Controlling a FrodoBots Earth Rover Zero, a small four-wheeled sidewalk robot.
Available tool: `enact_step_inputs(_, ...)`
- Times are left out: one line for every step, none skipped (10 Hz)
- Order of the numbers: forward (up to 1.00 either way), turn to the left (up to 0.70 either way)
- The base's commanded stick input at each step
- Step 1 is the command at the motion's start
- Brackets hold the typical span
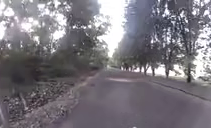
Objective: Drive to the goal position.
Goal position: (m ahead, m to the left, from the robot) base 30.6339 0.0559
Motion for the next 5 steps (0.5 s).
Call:
enact_step_inputs(0.70, 0.00)
enact_step_inputs(0.70, 0.00)
enact_step_inputs(0.70, 0.00)
enact_step_inputs(0.70, 0.00)
enact_step_inputs(0.70, 0.00)
